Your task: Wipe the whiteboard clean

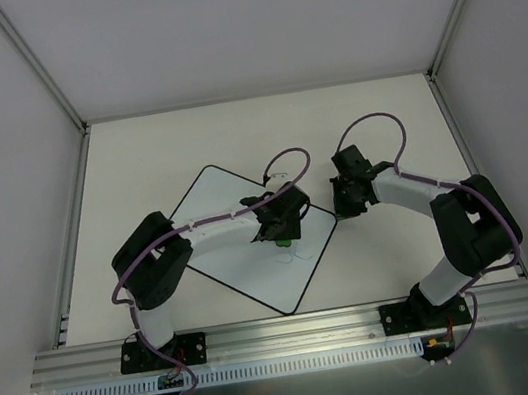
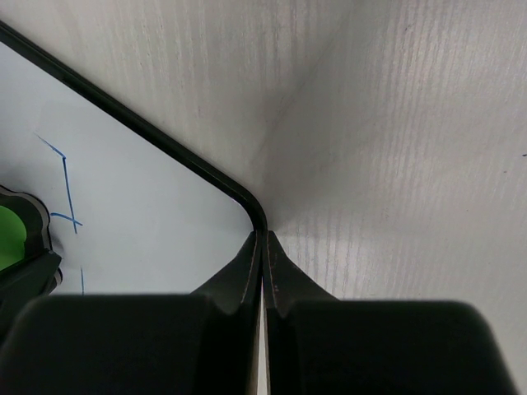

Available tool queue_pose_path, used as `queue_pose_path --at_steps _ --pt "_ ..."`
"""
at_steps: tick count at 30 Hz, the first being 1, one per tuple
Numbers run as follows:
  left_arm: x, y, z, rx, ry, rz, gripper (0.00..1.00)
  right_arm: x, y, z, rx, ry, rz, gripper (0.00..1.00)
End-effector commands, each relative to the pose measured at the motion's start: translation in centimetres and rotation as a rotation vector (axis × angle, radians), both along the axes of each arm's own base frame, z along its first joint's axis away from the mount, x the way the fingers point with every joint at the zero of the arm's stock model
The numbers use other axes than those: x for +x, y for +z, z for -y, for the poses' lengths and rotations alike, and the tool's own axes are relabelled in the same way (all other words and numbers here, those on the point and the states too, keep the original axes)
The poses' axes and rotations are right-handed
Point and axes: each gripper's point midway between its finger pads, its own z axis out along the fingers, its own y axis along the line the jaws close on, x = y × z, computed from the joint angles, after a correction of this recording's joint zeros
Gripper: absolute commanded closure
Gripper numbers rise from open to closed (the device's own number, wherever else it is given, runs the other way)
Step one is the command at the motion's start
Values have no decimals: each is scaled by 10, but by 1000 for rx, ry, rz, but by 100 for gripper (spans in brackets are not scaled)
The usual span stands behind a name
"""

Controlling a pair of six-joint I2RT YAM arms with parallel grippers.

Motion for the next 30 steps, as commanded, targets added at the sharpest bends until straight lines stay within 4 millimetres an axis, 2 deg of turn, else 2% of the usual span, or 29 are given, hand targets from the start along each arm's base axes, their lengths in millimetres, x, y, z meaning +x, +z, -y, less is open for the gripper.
queue_pose_path --at_steps 1,10,14,16,17,18,20,21,24,25,26,29,30 --pt "14 15 10 -53 -14 85 40 -15 -8 7 -20 9 -46 100" --pt "12 10 7 -55 -22 87 52 -15 -8 6 -19 9 -47 100" --pt "8 9 3 -55 -18 78 54 -16 -9 7 -19 11 -50 100" --pt "7 9 3 -60 -19 76 60 -16 -10 6 -20 13 -53 100" --pt "7 9 2 -57 -22 75 67 -15 -10 6 -18 12 -51 100" --pt "8 9 3 -56 -25 79 70 -15 -10 6 -18 10 -52 100" --pt "11 5 6 -41 -33 80 76 -16 -11 7 -21 11 -53 100" --pt "13 4 8 -36 -38 83 83 -15 -9 6 -18 12 -49 100" --pt "22 1 17 -17 -64 92 97 -15 -9 7 -20 9 -48 100" --pt "27 6 25 -27 -72 106 99 -16 -9 7 -19 12 -49 100" --pt "31 0 26 -10 -83 104 100 -16 -9 7 -18 12 -51 100" --pt "44 0 35 -28 -91 96 100 -16 -9 6 -14 11 -49 100" --pt "51 0 33 -32 -80 92 100 -16 -9 6 -17 14 -50 100"
